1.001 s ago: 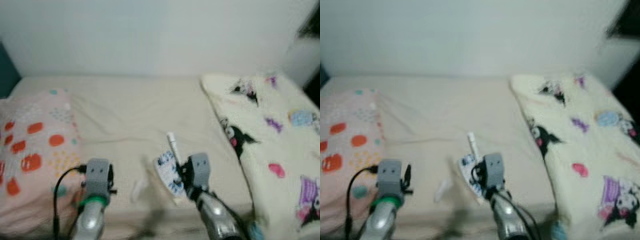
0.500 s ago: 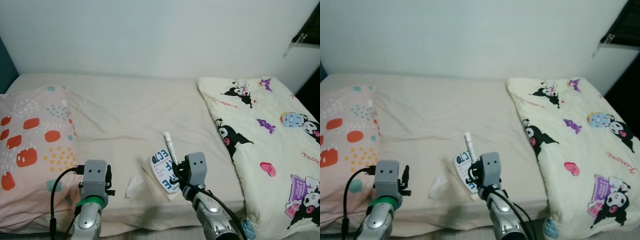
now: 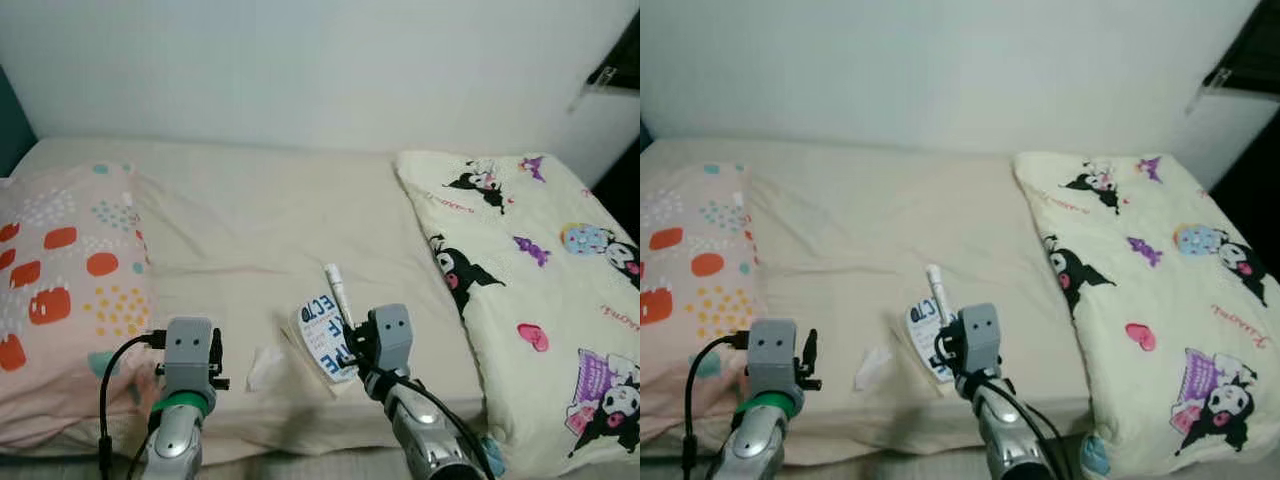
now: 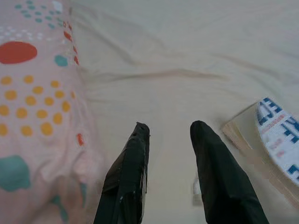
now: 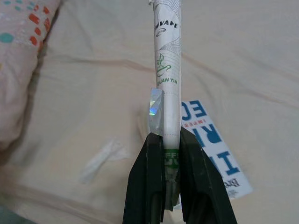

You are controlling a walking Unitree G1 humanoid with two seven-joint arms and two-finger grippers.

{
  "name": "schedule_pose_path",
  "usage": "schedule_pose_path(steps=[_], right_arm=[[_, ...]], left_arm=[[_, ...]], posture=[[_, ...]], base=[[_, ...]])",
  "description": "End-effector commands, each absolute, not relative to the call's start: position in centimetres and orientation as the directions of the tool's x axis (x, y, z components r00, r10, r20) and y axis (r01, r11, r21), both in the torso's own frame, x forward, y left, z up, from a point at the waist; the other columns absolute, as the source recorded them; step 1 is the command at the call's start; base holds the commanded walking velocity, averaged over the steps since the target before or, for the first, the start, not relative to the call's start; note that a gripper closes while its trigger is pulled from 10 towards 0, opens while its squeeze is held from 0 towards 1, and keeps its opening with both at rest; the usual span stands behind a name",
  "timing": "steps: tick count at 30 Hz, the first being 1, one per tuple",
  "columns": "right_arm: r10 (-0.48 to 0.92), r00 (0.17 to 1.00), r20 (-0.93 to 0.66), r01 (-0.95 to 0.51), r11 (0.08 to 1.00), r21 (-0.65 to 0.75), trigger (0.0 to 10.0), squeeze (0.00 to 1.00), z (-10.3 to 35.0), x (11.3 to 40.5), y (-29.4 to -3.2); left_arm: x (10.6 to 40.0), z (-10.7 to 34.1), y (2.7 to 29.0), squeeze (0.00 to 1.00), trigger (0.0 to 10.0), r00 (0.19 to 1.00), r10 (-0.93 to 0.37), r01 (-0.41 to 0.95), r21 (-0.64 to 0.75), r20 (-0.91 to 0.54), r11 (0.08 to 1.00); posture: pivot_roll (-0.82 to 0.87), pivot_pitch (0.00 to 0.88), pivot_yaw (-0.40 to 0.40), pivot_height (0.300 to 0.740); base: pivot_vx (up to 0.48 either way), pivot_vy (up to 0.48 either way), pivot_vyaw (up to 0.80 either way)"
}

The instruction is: Clean up the room

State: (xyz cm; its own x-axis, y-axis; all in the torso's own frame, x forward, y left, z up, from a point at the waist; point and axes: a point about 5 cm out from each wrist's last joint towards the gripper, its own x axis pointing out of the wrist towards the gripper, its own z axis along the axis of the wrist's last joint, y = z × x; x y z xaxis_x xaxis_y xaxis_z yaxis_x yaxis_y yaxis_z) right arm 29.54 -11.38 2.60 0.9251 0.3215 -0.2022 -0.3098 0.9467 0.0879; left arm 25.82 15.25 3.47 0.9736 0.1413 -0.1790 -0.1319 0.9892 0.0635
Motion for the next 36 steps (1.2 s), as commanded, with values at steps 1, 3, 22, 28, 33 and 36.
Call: schedule_pose_path(steps=[1, 3, 22, 28, 33, 36], right_arm=[[0.320, 0.920, -0.227, -0.308, 0.947, 0.088, 10.0, 0.00, 2.05, 29.17, -11.49], [0.321, 0.919, -0.230, -0.309, 0.947, 0.087, 10.0, 0.00, 1.99, 29.12, -11.53], [0.316, 0.924, -0.216, -0.293, 0.947, 0.132, 10.0, 0.00, 2.07, 29.14, -11.46], [0.316, 0.924, -0.217, -0.292, 0.947, 0.135, 10.0, 0.00, 2.03, 29.11, -11.52], [0.318, 0.923, -0.217, -0.294, 0.946, 0.135, 10.0, 0.00, 2.03, 29.11, -11.49], [0.319, 0.922, -0.217, -0.295, 0.946, 0.137, 10.0, 0.00, 2.02, 29.12, -11.39]], left_arm=[[25.56, 3.18, 15.11, 0.00, 10.0, 0.970, 0.139, -0.131, 0.050, -0.198, 0.990], [25.51, 3.18, 15.14, 0.00, 10.0, 0.970, 0.138, -0.131, 0.046, -0.198, 0.990], [25.37, 3.04, 15.23, 0.00, 10.0, 0.970, 0.124, -0.119, 0.039, -0.208, 0.992], [25.30, 2.92, 15.09, 0.00, 10.0, 0.970, 0.117, -0.112, 0.038, -0.214, 0.993], [25.27, 2.90, 15.01, 0.00, 10.0, 0.970, 0.114, -0.109, 0.037, -0.215, 0.993], [25.32, 2.92, 14.98, 0.00, 10.0, 0.970, 0.109, -0.104, 0.035, -0.216, 0.994]], posture=[[0.05, 0.022, -0.065, 0.740], [0.05, 0.023, -0.064, 0.740], [0.05, 0.020, -0.057, 0.740], [0.05, 0.016, -0.058, 0.740], [0.05, 0.012, -0.057, 0.740], [0.05, 0.008, -0.055, 0.740]], base=[[0.000, 0.000, 0.00], [0.000, 0.000, 0.00], [0.000, 0.000, 0.00], [0.000, 0.000, 0.00], [0.000, 0.000, 0.00], [-0.166, 0.000, 0.00]])
